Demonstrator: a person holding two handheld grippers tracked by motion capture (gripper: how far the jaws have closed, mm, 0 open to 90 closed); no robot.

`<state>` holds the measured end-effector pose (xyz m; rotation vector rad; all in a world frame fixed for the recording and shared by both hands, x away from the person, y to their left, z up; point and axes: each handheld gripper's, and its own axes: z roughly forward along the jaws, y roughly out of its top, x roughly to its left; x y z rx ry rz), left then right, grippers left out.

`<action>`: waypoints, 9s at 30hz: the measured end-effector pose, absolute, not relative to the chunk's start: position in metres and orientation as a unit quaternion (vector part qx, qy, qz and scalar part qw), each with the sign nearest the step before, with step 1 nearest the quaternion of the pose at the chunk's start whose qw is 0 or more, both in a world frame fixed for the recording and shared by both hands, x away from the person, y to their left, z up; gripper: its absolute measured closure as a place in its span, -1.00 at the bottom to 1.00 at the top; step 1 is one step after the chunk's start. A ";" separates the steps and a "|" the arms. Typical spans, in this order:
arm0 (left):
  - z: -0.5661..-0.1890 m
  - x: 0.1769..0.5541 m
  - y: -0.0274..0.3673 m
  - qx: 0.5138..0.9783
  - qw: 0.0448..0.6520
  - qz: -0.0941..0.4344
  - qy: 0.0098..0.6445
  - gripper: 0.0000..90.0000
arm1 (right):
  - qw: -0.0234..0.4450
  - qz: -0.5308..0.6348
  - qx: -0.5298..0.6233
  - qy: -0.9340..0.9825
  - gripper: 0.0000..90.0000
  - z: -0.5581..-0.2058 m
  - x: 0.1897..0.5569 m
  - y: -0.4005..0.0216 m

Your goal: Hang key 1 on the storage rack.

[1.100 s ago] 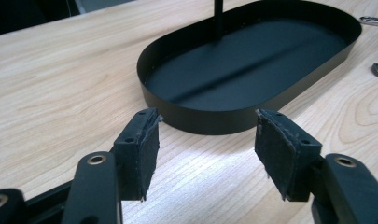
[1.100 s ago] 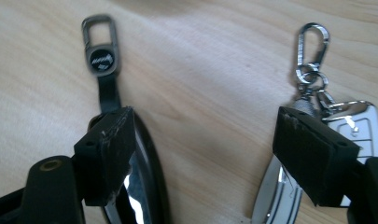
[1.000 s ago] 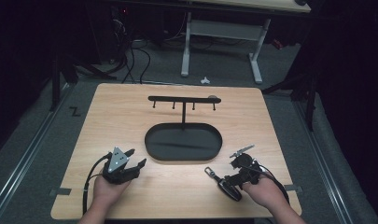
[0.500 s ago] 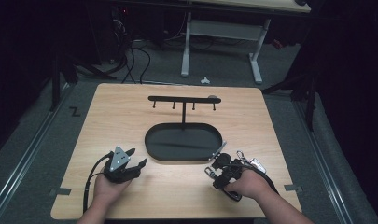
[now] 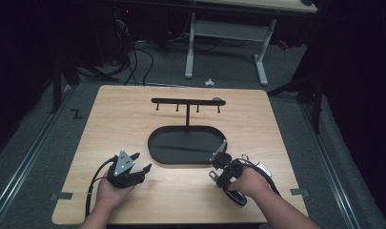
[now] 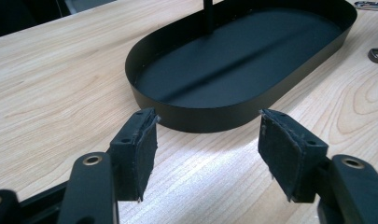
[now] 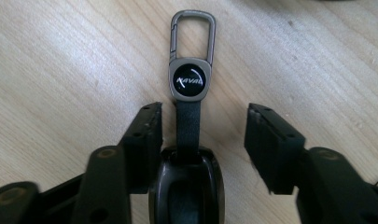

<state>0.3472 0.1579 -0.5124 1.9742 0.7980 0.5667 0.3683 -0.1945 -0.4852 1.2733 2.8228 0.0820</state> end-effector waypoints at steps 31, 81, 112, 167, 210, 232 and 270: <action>-0.519 0.337 0.182 0.796 0.449 0.207 0.349 -0.09 | 0.005 0.018 0.386 0.922 0.77 -0.488 0.369 -0.190; -0.518 0.337 0.171 0.807 0.446 0.213 0.323 -0.14 | 0.049 0.113 0.428 0.895 0.79 -0.397 0.367 -0.216; -0.517 0.331 0.181 0.803 0.446 0.217 0.331 -0.18 | 0.068 0.163 0.419 0.891 0.79 -0.353 0.412 -0.181; -0.518 0.322 0.184 0.815 0.437 0.206 0.319 -0.19 | 0.093 0.192 0.467 0.858 0.78 -0.353 0.484 -0.154; -0.515 0.325 0.180 0.804 0.452 0.190 0.338 -0.22 | 0.108 0.191 0.480 0.850 0.19 -0.390 0.399 -0.234; -0.519 0.324 0.172 0.813 0.443 0.185 0.329 -0.25 | 0.093 0.131 0.564 0.810 0.35 -0.480 0.407 -0.306; -0.521 0.326 0.175 0.819 0.438 0.183 0.323 -0.24 | 0.054 0.151 0.594 0.788 0.68 -0.489 0.416 -0.314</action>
